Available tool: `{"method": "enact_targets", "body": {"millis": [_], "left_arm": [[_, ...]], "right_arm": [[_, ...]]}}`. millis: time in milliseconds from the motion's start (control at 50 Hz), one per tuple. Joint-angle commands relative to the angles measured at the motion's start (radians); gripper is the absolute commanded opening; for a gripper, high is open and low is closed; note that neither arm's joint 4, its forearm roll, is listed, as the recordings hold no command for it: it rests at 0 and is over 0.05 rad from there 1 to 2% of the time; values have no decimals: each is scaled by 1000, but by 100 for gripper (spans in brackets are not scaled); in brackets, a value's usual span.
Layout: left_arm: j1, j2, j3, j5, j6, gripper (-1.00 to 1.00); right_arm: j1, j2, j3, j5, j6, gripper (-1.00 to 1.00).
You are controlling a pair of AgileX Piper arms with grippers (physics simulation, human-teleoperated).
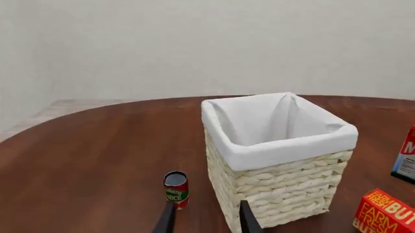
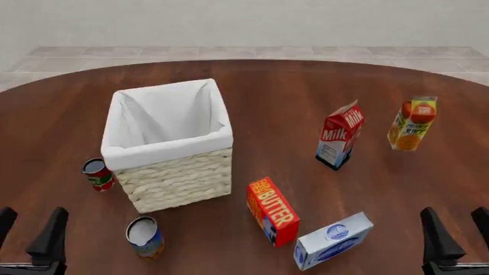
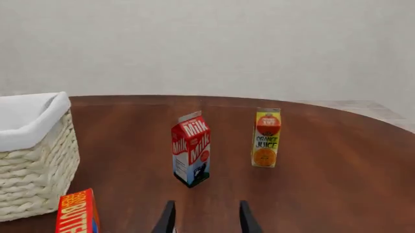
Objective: Pick up the alphabet soup and the tomato sauce, and put them in the basket.
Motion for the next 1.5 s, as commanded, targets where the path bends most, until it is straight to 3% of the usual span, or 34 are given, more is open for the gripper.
{"method": "enact_targets", "body": {"millis": [20, 240, 480, 520, 580, 940, 1020, 1440, 1480, 1500], "left_arm": [[-3, 0, -3, 2, 8, 100], [-9, 44, -3, -39, 6, 100], [5, 15, -27, 1, 6, 100], [55, 28, -41, 10, -30, 100], [27, 23, -47, 23, -4, 100], [23, 148, -216, 53, 3, 100], [30, 186, -253, 59, -22, 100], [48, 317, -360, 115, 39, 100], [57, 331, -366, 117, 30, 100], [75, 340, -374, 118, -16, 100]], "right_arm": [[-2, 4, -4, 1, -1, 100], [1, 2, -4, 2, -6, 100], [4, 0, -4, 0, -14, 100], [9, -1, -3, -3, -23, 100], [9, -1, -3, -2, -23, 100], [18, -1, -3, -10, -41, 100], [20, -2, -3, -11, -44, 100], [22, -1, -3, -9, -47, 100], [21, -2, -3, -9, -46, 100], [21, -2, -3, -8, -46, 100]]}}
